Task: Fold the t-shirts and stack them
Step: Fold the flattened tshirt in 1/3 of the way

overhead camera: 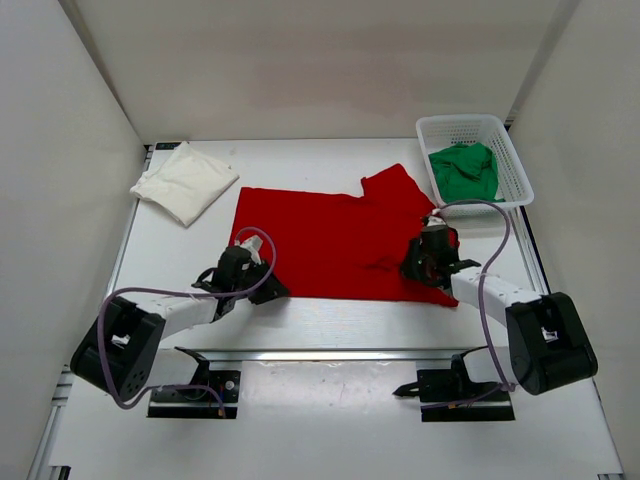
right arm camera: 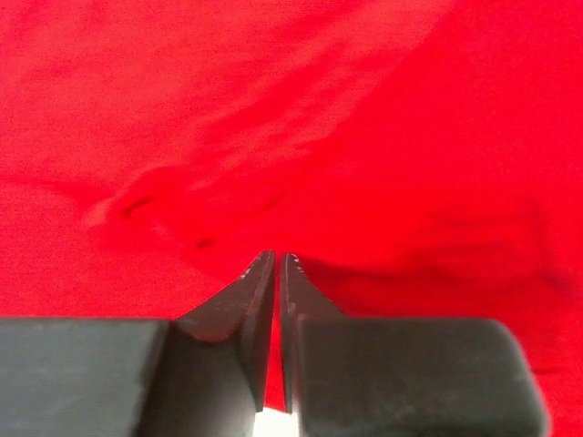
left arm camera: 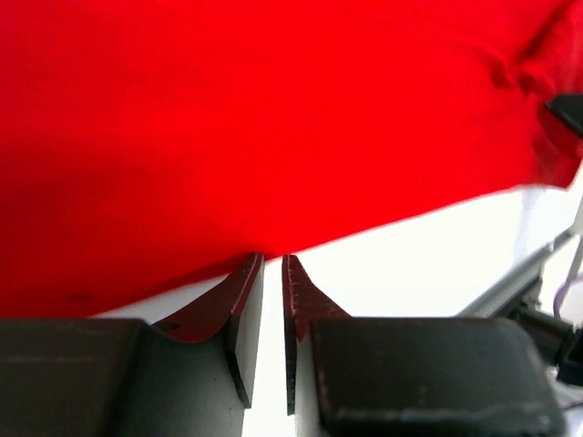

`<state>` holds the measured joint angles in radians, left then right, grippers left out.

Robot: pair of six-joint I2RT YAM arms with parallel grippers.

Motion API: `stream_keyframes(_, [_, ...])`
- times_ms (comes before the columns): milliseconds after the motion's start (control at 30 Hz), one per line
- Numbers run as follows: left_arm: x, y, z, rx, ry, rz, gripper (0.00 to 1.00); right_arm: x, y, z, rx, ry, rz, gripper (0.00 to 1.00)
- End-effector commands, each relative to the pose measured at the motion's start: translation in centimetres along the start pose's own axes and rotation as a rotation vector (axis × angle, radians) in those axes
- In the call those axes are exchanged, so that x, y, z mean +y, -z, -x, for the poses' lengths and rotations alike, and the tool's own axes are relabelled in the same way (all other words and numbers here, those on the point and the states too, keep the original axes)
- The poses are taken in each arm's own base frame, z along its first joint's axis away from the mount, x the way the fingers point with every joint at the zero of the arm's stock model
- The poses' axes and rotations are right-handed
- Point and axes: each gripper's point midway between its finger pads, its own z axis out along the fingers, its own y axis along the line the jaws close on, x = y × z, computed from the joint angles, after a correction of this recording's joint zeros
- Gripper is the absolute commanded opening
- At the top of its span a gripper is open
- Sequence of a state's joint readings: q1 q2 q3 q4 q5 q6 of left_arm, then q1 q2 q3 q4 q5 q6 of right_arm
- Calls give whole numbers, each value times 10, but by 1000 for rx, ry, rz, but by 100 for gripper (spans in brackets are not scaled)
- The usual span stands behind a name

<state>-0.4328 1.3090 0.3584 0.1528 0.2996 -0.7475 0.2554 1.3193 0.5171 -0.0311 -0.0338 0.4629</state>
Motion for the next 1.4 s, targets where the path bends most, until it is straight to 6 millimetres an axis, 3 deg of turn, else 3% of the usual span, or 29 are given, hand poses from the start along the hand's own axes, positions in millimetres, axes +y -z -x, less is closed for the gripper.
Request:
stream_keyframes(0, [-40, 5, 17, -54, -50, -74, 27, 34, 9, 22, -56, 67, 81, 9])
stream_keyframes(133, [-61, -2, 17, -62, -78, -115, 27, 44, 3, 12, -31, 61, 144, 23])
stream_keyframes(233, [-62, -10, 15, -42, -64, -132, 25, 52, -4, 8, 5, 90, 155, 28])
stream_keyframes(433, [-53, -13, 6, -16, -56, -111, 26, 62, -16, 17, -1, 118, 161, 31])
stream_keyframes(633, [-45, -13, 8, -23, -48, -106, 27, 60, -28, 20, 10, 145, 108, 21])
stream_keyframes(700, [-46, -13, 10, -27, -45, -108, 26, 64, -32, 24, 7, 152, 105, 7])
stream_keyframes(767, [-42, -13, 11, -27, -34, -103, 27, 61, -35, 35, -16, 131, 94, 0])
stream_keyframes(867, [-39, -14, 10, -20, -27, -100, 27, 77, -43, 59, -54, 110, 140, 0])
stream_keyframes(900, [-40, -13, 11, -22, -29, -102, 27, 79, -48, 58, -42, 114, 139, 0])
stream_keyframes(967, [-42, -11, 17, -40, -29, -106, 26, 95, -51, 83, -77, 122, 159, 0])
stream_keyframes(1067, [-43, -7, 23, -63, -25, -108, 27, 114, -57, 105, -109, 158, 180, 0])
stream_keyframes(1100, [-43, -6, 24, -71, -22, -110, 27, 117, -58, 104, -110, 175, 180, 0])
stream_keyframes(1133, [-42, -5, 24, -70, -18, -109, 26, 124, -54, 108, -134, 198, 178, 1])
stream_keyframes(1167, [-45, -3, 26, -82, -21, -118, 26, 125, -51, 105, -141, 220, 163, 13])
stream_keyframes(1267, [-45, -2, 28, -98, -24, -110, 27, 121, -39, 96, -164, 239, 133, 36])
stream_keyframes(1333, [-45, -5, 30, -101, -35, -98, 27, 106, -33, 67, -128, 245, 131, 43])
stream_keyframes(1367, [-46, -7, 29, -91, -44, -98, 27, 111, -24, 69, -147, 224, 155, 45])
